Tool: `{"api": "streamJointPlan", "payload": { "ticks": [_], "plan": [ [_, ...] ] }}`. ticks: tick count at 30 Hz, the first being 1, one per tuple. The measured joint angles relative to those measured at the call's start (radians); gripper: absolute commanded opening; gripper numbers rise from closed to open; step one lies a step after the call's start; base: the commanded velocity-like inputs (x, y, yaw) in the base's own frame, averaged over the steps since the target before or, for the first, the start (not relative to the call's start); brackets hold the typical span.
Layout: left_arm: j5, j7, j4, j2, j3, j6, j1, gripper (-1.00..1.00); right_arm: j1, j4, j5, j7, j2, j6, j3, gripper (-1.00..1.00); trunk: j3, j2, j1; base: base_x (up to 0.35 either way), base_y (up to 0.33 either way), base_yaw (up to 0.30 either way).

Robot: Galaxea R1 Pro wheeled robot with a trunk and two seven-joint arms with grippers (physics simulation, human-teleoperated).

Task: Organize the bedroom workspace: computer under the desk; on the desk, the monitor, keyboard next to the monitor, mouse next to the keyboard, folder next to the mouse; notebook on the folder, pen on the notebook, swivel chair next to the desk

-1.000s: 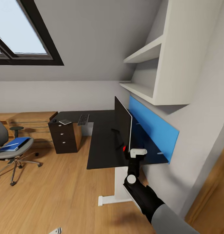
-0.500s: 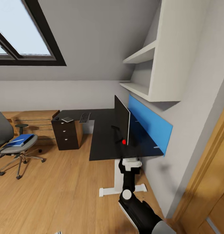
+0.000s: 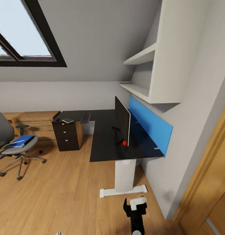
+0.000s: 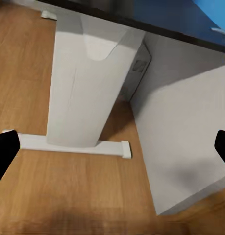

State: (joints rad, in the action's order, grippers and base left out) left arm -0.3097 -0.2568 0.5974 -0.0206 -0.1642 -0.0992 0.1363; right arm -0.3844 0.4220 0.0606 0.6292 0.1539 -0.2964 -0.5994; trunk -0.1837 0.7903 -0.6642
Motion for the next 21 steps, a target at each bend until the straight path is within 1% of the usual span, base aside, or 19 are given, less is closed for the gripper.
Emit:
{"api": "streamJointPlan", "payload": {
  "ticks": [2, 3, 4, 5, 6, 7, 10, 11, 13, 14, 17, 19, 21],
  "plan": [
    [0.003, 0.0, -0.001, -0.001, 0.006, 0.021, 0.0, 1.0, 0.001, -0.043, 0.036, -0.031, -0.001, -0.029, 0.002, 1.0, 0.006, -0.014, 0.008, 0.0, 0.0, 0.0],
    [0.022, -0.001, -0.004, -0.001, 0.032, 0.077, 0.0, 1.0, 0.001, -0.091, 0.104, -0.083, -0.005, -0.07, 0.006, 1.0, 0.009, -0.021, 0.012, 0.0, 0.0, 0.0],
    [0.031, -0.002, -0.006, -0.001, 0.042, 0.096, 0.0, 1.0, 0.001, -0.107, 0.125, -0.1, -0.006, -0.081, 0.006, 1.0, 0.013, -0.028, 0.015, 0.0, 0.0, 0.0],
    [0.05, -0.004, -0.03, -0.001, 0.068, 0.14, 0.0, 1.0, 0.002, -0.146, 0.185, -0.144, -0.012, -0.103, 0.009, 1.0, 0.016, -0.035, 0.019, 0.0, 0.0, 0.0],
    [0.055, -0.004, -0.044, -0.001, 0.075, 0.153, 0.0, 1.0, 0.002, -0.16, 0.204, -0.159, -0.015, -0.109, 0.009, 1.0, 0.019, -0.042, 0.023, 0.0, 0.0, 0.0],
    [0.062, -0.004, -0.076, -0.001, 0.085, 0.17, -0.001, 1.0, 0.002, -0.184, 0.239, -0.182, -0.022, -0.116, 0.01, 1.0, 0.022, -0.049, 0.027, 0.0, 0.0, 0.0],
    [0.071, -0.005, -0.126, 0.0, 0.095, 0.186, 0.0, 1.0, 0.002, -0.208, 0.277, -0.213, -0.029, -0.13, 0.009, 1.0, 0.031, -0.07, 0.038, 0.0, 0.0, 0.0],
    [0.073, -0.005, -0.154, 0.0, 0.098, 0.192, -0.001, 1.0, 0.002, -0.218, 0.292, -0.227, -0.032, -0.146, 0.009, 1.0, 0.035, -0.077, 0.042, 0.0, 0.0, 0.0],
    [0.074, -0.005, -0.178, 0.001, 0.1, 0.197, 0.0, 1.0, 0.002, -0.225, 0.303, -0.236, -0.034, -0.171, 0.008, 1.0, 0.041, -0.091, 0.05, 0.0, 0.0, 0.0],
    [0.073, -0.005, -0.2, 0.002, 0.101, 0.2, -0.001, 1.0, 0.002, -0.23, 0.311, -0.242, -0.035, -0.199, 0.008, 1.0, 0.044, -0.098, 0.054, 0.0, 0.0, 0.0],
    [0.072, -0.004, -0.241, 0.008, 0.102, 0.203, -0.001, 1.0, 0.002, -0.239, 0.32, -0.247, -0.035, -0.236, 0.008, 1.0, 0.053, -0.119, 0.065, 0.0, 0.0, 0.006],
    [0.071, -0.003, -0.299, 0.016, 0.101, 0.205, -0.001, 1.0, 0.002, -0.27, 0.327, -0.25, -0.033, -0.263, 0.008, 1.0, 0.06, -0.133, 0.073, 0.0, 0.0, 0.113],
    [0.071, -0.003, -0.316, 0.017, 0.1, 0.205, -0.001, 1.0, 0.002, -0.28, 0.329, -0.251, -0.033, -0.27, 0.009, 1.0, 0.066, -0.147, 0.081, 0.0, 0.0, 0.181]
  ]
}}
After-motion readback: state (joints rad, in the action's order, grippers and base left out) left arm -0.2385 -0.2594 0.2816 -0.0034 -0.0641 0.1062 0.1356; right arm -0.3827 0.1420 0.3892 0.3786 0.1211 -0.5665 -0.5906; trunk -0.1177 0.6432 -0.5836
